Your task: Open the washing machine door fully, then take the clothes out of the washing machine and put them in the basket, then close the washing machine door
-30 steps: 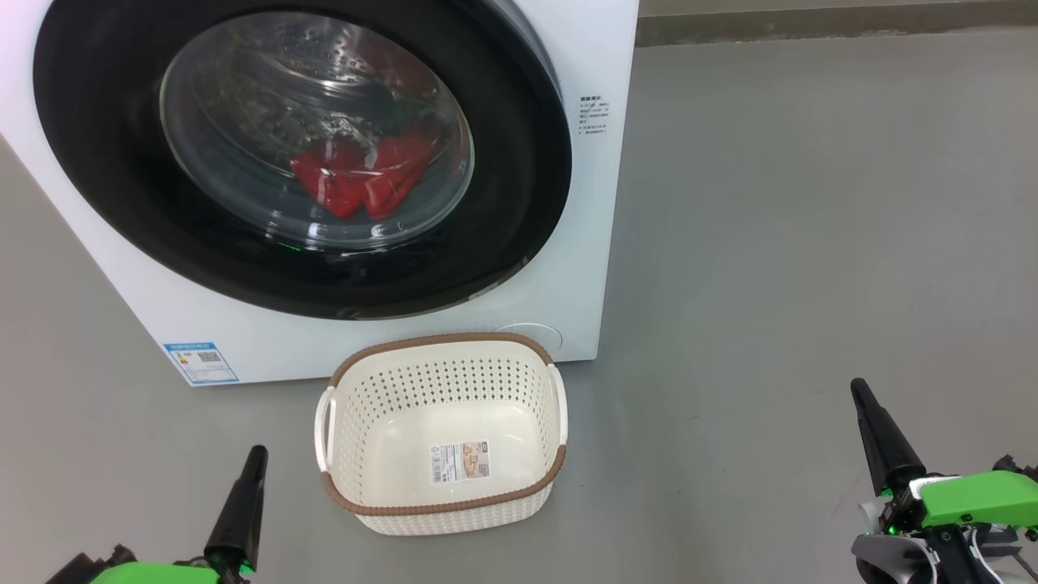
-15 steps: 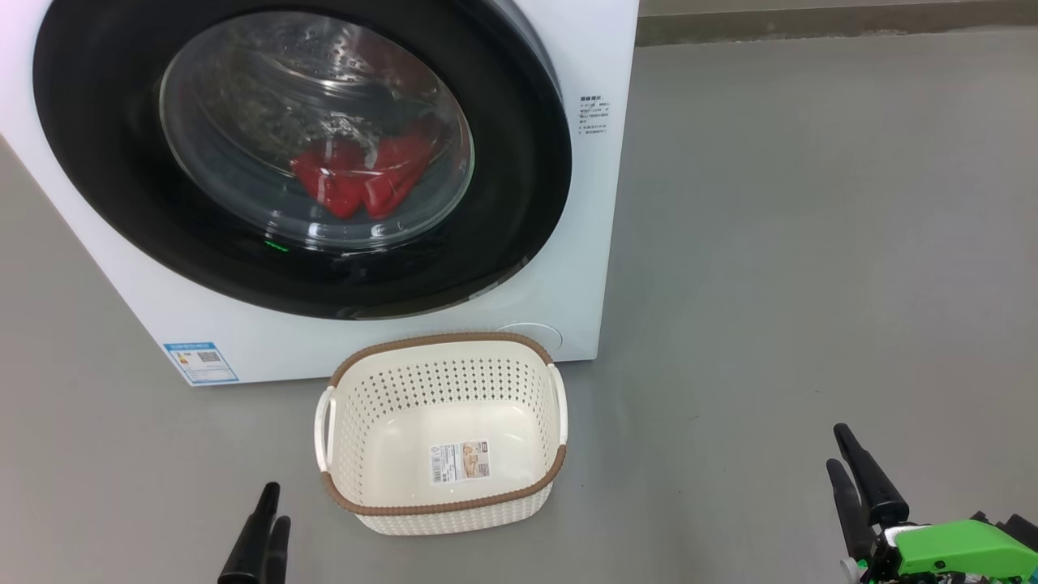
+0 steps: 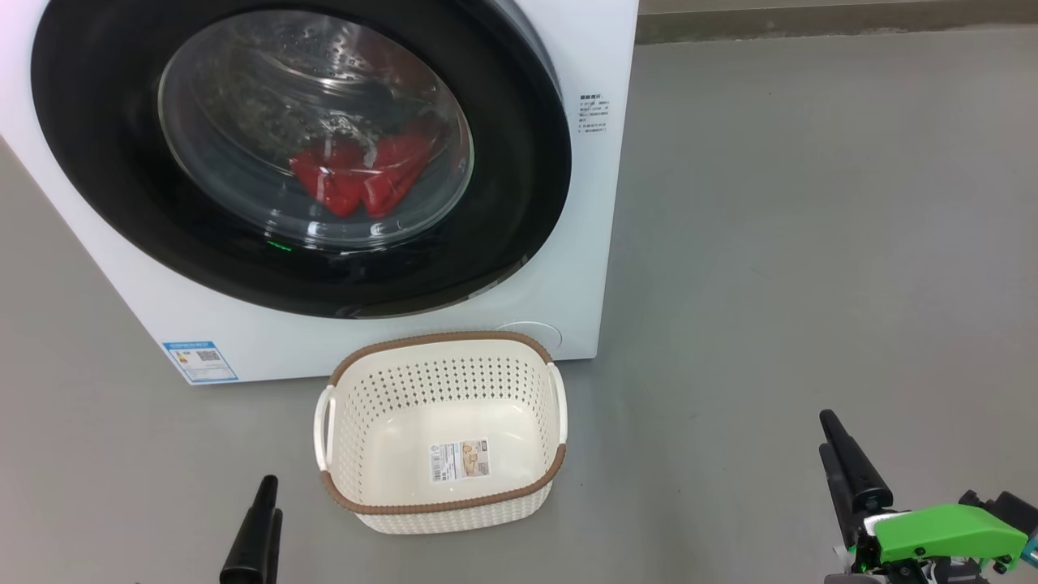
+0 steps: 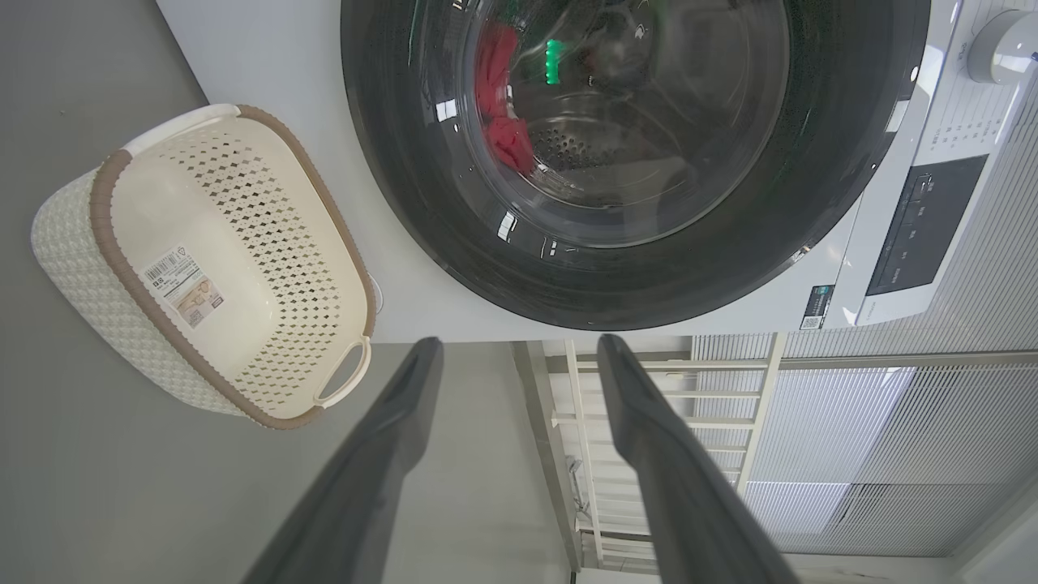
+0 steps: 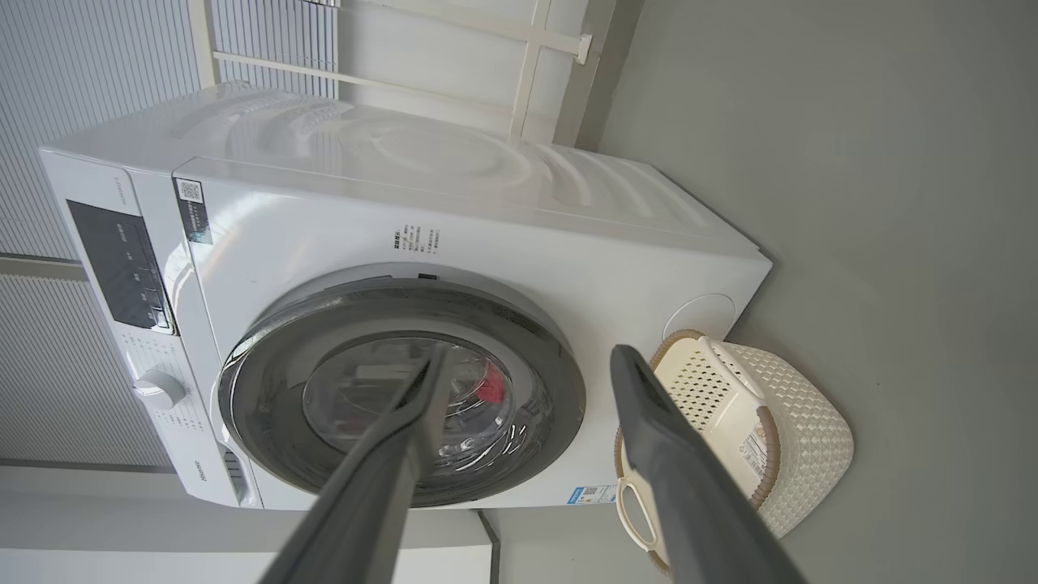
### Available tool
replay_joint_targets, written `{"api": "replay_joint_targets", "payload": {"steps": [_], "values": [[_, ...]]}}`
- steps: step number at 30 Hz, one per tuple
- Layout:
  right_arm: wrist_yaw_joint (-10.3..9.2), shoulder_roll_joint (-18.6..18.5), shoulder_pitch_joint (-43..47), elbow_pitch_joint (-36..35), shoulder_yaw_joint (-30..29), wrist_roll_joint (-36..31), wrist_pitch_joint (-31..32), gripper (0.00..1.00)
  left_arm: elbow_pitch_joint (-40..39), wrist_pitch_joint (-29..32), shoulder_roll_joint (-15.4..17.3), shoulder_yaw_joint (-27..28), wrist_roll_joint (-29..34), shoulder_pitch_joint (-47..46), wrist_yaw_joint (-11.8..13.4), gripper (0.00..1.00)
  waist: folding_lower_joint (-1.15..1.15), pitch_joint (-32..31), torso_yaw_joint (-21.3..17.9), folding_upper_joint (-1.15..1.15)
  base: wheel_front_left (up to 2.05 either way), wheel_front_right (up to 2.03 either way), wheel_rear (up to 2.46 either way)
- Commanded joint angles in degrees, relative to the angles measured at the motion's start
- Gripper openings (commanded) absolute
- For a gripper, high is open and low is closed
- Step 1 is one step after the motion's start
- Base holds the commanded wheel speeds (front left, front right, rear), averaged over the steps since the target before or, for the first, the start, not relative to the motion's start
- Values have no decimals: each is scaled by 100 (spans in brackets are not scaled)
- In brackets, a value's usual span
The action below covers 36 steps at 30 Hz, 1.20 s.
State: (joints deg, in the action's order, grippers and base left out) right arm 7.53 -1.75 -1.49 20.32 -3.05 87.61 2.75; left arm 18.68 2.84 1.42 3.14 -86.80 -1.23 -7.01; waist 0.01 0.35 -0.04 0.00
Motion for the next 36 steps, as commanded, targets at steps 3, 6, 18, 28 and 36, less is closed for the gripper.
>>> {"api": "replay_joint_targets", "payload": {"steps": [3,6,18,28,36], "values": [[-1,-100,-321,-150,43,-310,-105,100,-207,-98,103,57,297,-283,-10,100,-1,3,-1,0,0,0,0],[-1,-95,-354,-163,54,-542,-156,100,-232,-149,97,58,512,-302,-11,100,-1,6,-1,0,0,0,0],[-1,-128,-471,-229,187,-1417,-358,100,-390,-353,107,53,1492,-379,-16,100,-1,18,-2,0,0,0,0],[-2,-179,-539,-258,334,-2228,-527,100,-496,-523,105,77,2409,-411,-19,100,-1,8,-3,0,0,0,0],[-2,-201,-604,-302,437,-2946,-662,100,-618,-660,123,47,3217,-440,-22,100,-1,-4,-7,0,0,0,0]]}}
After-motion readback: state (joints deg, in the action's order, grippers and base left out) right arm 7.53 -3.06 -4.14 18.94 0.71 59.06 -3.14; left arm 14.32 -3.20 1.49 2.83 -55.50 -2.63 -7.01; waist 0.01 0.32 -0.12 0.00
